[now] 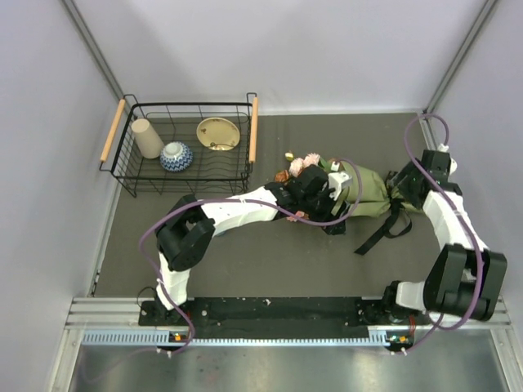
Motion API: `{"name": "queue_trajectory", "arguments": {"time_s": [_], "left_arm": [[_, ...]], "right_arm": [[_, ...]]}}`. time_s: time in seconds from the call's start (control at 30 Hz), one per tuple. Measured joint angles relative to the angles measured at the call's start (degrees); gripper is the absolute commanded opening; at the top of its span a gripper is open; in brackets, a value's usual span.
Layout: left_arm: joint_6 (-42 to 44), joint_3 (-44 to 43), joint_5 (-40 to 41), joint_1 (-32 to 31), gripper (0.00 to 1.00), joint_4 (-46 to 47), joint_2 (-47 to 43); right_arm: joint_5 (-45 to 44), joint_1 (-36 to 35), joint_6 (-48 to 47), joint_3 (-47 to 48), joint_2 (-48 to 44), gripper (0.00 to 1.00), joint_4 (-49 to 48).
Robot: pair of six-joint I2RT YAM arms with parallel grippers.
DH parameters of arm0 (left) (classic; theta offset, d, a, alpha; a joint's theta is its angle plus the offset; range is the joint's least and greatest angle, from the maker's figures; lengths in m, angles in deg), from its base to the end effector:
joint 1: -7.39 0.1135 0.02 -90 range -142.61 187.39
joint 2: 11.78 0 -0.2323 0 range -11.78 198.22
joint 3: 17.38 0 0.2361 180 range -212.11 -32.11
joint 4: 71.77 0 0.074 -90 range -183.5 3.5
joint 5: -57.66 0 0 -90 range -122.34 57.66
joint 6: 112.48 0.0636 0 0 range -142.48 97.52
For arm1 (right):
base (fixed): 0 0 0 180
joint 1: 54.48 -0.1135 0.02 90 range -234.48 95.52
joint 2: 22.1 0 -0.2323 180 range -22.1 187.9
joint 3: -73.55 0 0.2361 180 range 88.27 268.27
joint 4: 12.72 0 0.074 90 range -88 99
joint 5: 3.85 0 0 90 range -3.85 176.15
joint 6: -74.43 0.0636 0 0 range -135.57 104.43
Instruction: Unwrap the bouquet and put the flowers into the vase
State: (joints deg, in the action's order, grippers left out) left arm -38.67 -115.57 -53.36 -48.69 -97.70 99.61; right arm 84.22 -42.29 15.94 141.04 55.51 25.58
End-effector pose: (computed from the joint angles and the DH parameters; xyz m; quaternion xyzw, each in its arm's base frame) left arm 0.2255 -0.3762 0.1917 0.3765 0.8079 -0.3821 0.2439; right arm 0.2868 -0.0641 0.1960 0.3534 0.8654 0.0440 0.3525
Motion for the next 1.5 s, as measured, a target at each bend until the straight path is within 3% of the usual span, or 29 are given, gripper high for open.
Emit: {"name": "queue_trajectory", "arguments": {"time_s": [0.2,0.33,0.47,0.7,1.1,1.23,1.37,1.47,1.5], "left_arm": [[0.1,0.0,-2.6,-0.3,0.81,0.0,-1.2],[0.2,0.0,-3.7,-0.3,0.81,0.1,-2.5],[0.7,0.0,-4.1,-0.3,0.81,0.5,-3.7],[1.2,0.0,-4.0,-0.3,0.82,0.9,-4.0],[1.3,1.6,-3.6,-0.3,0.82,1.3,-6.9],[1.3,2.2,-3.6,-0.3,0.82,2.2,-7.1],[1.3,2.7,-3.5,-0.3,0.82,2.2,-7.1],[1.3,2.7,-3.1,-0.3,0.79,2.2,-7.1],[1.3,2.7,-3.0,-0.3,0.79,2.2,-7.1]], "right_arm": [[-3.1,0.1,3.5,-7.5,-11.4,0.68,5.2],[-3.5,0.1,6.9,-9.8,-13.3,0.67,11.2],[-4.2,-1.2,10.9,-10.5,-13.0,0.64,16.8],[-7.7,-10.6,19.3,-11.6,-9.5,0.63,19.9],[-10.0,-12.9,28.6,-11.7,1.9,0.58,20.0],[-9.5,-13.0,29.7,-10.3,3.7,0.41,20.7],[-9.2,-13.2,30.4,-9.9,4.1,0.13,20.5],[-9.2,-13.2,30.5,-10.3,3.6,0.00,20.6],[-9.2,-13.2,30.4,-10.4,3.3,0.00,20.6]]}}
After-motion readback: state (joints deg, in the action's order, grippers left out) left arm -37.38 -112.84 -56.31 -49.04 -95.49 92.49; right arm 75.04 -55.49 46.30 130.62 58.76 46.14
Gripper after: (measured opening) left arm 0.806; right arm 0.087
